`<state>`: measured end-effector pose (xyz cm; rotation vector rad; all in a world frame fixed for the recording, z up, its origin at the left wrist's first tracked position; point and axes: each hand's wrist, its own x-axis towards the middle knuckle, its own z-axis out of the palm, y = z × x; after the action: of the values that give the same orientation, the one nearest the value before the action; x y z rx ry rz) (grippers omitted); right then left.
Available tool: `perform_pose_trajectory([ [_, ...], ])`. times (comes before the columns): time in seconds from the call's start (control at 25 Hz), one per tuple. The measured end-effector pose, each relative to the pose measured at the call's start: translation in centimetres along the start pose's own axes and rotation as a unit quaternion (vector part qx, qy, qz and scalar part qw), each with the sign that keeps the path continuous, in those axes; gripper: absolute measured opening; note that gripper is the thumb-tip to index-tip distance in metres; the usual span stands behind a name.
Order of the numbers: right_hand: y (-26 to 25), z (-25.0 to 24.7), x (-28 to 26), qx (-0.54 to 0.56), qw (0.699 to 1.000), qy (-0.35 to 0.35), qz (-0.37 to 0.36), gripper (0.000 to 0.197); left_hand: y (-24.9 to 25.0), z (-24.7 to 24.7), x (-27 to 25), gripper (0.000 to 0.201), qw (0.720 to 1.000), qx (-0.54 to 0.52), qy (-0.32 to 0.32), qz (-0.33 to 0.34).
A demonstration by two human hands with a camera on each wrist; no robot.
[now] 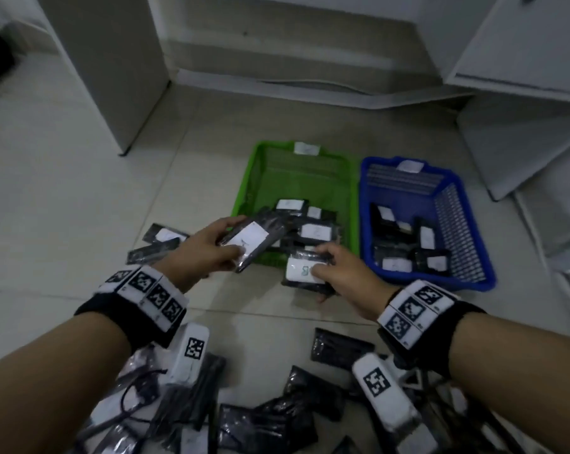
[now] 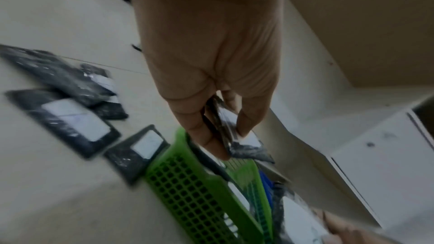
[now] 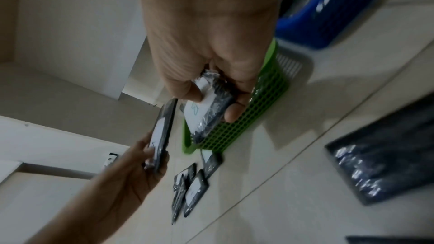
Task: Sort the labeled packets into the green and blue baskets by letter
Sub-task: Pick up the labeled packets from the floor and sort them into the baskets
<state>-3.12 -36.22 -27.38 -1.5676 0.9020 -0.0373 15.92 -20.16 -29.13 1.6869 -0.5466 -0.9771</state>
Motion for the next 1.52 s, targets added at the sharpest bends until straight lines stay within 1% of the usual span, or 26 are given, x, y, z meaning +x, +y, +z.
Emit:
perform_pose_trajectory([
  [0.08,0.3,-5.3,-1.2,-0.031,0.999,0.019,-0.004,0.027,2.7,4.5,2.7,0.049,0.999,0.031,-0.011,0.006],
  [0.16,1.3,-10.2,-2.2,-0.043,0.998,0.046,-0.006,0.025,4.4,9.6,5.4,0.045,0.998,0.055,-0.011,0.0],
  [0.28,4.9,-16.0,-3.9,0.008,0.993,0.117,0.002,0.028,4.1,17.2,8.3,0.044,0.995,0.093,-0.016,-0.021],
  [0.32,6.5,-17.4,-4.5,0.036,0.989,0.142,0.0,0.027,3.3,19.5,9.1,0.045,0.992,0.123,-0.006,-0.027],
  [0.4,9.8,-19.1,-5.6,0.093,0.982,0.167,0.004,0.02,1.9,22.8,9.7,0.044,0.98,0.198,0.02,-0.019],
  [0.48,12.2,-20.1,-6.4,0.162,0.972,0.166,0.024,0.013,1.0,25.0,9.3,0.051,0.966,0.256,0.045,0.015],
  [0.52,12.9,-20.3,-6.5,0.195,0.967,0.162,0.031,0.013,0.7,25.9,8.9,0.058,0.961,0.269,0.045,0.038],
  [0.6,13.1,-20.3,-6.0,0.231,0.961,0.15,0.03,0.016,0.6,26.8,8.1,0.068,0.95,0.305,0.026,0.07],
  [0.68,12.5,-20.1,-4.9,0.245,0.959,0.139,0.006,0.018,0.0,27.8,7.4,0.067,0.922,0.373,0.021,0.105],
  [0.8,11.0,-19.1,-2.1,0.242,0.959,0.141,-0.035,0.028,-1.1,27.9,6.5,0.056,0.876,0.434,0.083,0.19],
  [0.88,9.6,-18.2,0.2,0.22,0.962,0.154,-0.048,0.029,-1.8,27.0,5.3,0.049,0.843,0.474,0.117,0.224],
  [0.96,8.0,-16.8,2.5,0.197,0.97,0.137,-0.048,0.031,-2.6,25.5,3.4,0.05,0.809,0.527,0.164,0.203],
  [1.04,6.4,-14.8,4.6,0.18,0.979,0.087,-0.045,0.036,-3.3,23.7,1.5,0.055,0.788,0.559,0.202,0.161],
  [1.08,5.8,-13.4,5.4,0.164,0.983,0.065,-0.047,0.036,-3.6,22.6,0.6,0.057,0.781,0.572,0.203,0.144],
  [1.12,5.3,-11.9,6.1,0.151,0.985,0.058,-0.054,0.033,-3.8,21.5,-0.1,0.058,0.779,0.583,0.192,0.129],
  [1.2,4.9,-9.5,6.9,0.145,0.983,0.089,-0.069,0.02,-4.0,20.1,-0.9,0.064,0.775,0.609,0.133,0.104],
  [1.24,4.9,-8.8,7.2,0.138,0.981,0.114,-0.071,0.016,-4.0,19.8,-1.1,0.068,0.767,0.624,0.111,0.099],
  [1.32,4.8,-7.8,7.6,0.056,0.983,0.156,-0.08,0.02,-3.9,19.5,-1.3,0.072,0.752,0.644,0.11,0.085],
  [1.36,4.8,-7.7,7.7,-0.001,0.982,0.167,-0.088,0.024,-3.7,19.4,-1.4,0.072,0.754,0.642,0.12,0.073],
  [1.4,4.9,-7.7,7.7,-0.048,0.98,0.167,-0.095,0.026,-3.6,19.2,-1.4,0.072,0.762,0.633,0.125,0.058],
  [1.44,4.9,-7.7,7.5,-0.082,0.979,0.156,-0.101,0.027,-3.6,19.0,-1.3,0.072,0.771,0.622,0.126,0.047],
  [1.52,4.9,-8.0,7.0,-0.159,0.973,0.129,-0.105,0.031,-3.7,18.3,-1.1,0.074,0.784,0.609,0.112,0.055],
])
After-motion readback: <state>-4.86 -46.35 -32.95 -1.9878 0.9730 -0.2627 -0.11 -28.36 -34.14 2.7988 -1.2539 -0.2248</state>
